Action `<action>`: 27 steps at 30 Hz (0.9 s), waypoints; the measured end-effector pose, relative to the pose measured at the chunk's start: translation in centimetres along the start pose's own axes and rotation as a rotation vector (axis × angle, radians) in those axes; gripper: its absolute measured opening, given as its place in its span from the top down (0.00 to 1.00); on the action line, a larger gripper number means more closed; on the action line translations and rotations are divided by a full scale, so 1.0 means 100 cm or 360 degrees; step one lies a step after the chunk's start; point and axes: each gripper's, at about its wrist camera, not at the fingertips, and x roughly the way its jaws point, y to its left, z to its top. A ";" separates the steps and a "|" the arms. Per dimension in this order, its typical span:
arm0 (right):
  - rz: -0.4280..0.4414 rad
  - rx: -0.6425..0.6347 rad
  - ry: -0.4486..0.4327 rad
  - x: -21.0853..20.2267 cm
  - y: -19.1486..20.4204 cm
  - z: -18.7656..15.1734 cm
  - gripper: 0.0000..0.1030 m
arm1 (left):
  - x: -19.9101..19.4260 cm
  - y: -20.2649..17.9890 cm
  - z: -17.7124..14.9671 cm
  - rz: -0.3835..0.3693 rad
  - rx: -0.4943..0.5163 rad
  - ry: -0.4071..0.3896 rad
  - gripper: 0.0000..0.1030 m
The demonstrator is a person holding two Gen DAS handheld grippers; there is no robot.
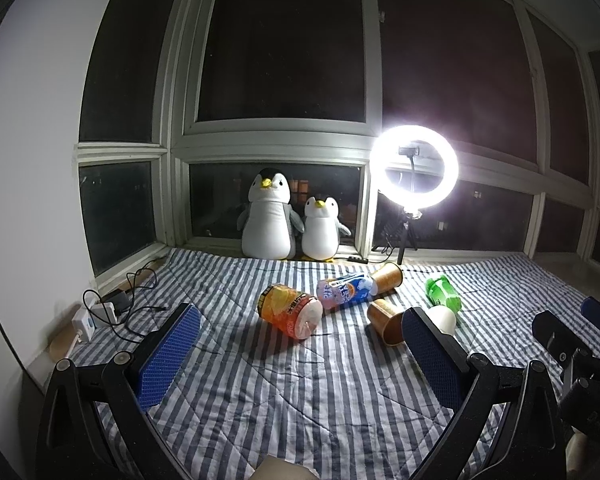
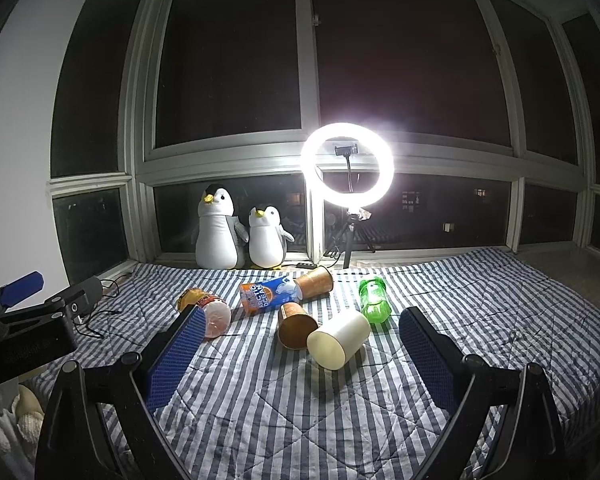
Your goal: Flip cup upside down
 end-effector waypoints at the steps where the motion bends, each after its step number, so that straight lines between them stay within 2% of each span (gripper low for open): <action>1: 0.0000 0.0000 -0.0001 0.000 0.000 0.000 0.07 | 0.000 0.000 0.000 0.0000 -0.0002 0.0000 0.01; 27: -0.0018 0.0008 0.0008 0.007 -0.005 0.002 0.07 | 0.016 -0.001 0.001 -0.0024 0.0023 0.0043 0.01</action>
